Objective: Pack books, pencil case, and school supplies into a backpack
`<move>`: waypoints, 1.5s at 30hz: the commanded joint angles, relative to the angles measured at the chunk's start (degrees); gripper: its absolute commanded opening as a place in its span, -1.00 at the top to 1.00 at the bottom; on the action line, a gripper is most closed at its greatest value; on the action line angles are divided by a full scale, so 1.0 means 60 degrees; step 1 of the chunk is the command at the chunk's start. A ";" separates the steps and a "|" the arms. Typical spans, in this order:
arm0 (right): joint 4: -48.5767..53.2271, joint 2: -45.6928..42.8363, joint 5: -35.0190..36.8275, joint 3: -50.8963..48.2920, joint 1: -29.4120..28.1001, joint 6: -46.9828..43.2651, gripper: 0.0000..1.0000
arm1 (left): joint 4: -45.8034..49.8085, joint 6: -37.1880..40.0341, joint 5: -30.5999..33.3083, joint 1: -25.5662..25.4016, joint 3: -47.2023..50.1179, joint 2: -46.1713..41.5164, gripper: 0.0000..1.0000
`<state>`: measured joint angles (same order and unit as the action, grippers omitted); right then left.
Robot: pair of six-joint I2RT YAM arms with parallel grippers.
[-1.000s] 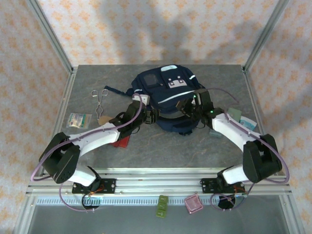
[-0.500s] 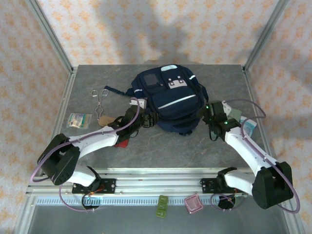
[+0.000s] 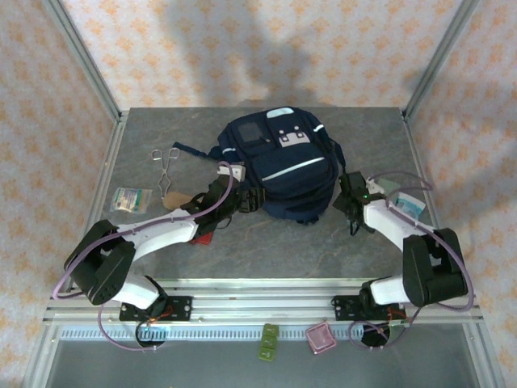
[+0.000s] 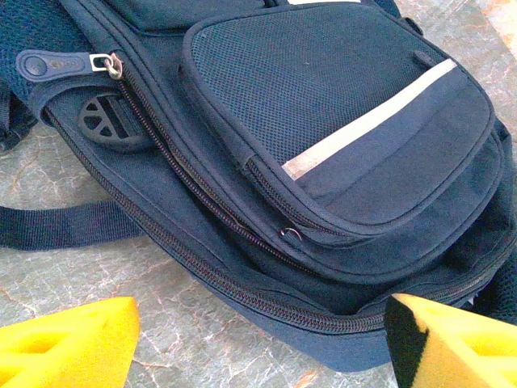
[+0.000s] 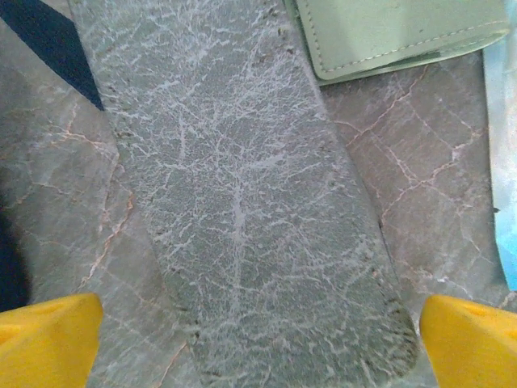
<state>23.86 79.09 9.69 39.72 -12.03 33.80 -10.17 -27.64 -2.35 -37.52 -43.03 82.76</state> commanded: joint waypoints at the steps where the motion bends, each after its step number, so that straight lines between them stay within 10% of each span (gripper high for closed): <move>1: -0.0366 0.0238 0.0254 -0.0144 0.0072 -0.0282 -0.98 | -0.0296 -0.0183 -0.0033 -0.0058 -0.0145 0.0150 -0.62; 14: -0.1024 0.0543 -0.1115 -0.0655 0.0080 -0.0512 -0.51 | -0.0116 -0.0087 -0.0222 -0.0061 -0.0702 0.0413 -0.61; 23: -0.1079 0.0739 -0.1158 -0.0878 0.0072 -0.0593 -0.68 | 0.0792 0.0780 -0.0312 -0.0276 -0.1984 0.1131 -0.61; 29: -0.1136 0.0562 -0.1317 -0.0904 0.0077 -0.0681 -0.20 | 0.1186 0.1169 -0.0520 -0.0352 -0.2727 0.1700 -0.59; 45: -0.1129 -0.0376 -0.1762 -0.0908 0.0076 -0.0885 0.02 | 0.4091 0.4848 0.1383 -0.1302 -0.6446 0.4892 -0.74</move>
<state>18.15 77.30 3.40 35.77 -11.09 28.21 9.72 -3.68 2.52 -45.41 -78.74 110.21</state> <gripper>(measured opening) 0.586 0.865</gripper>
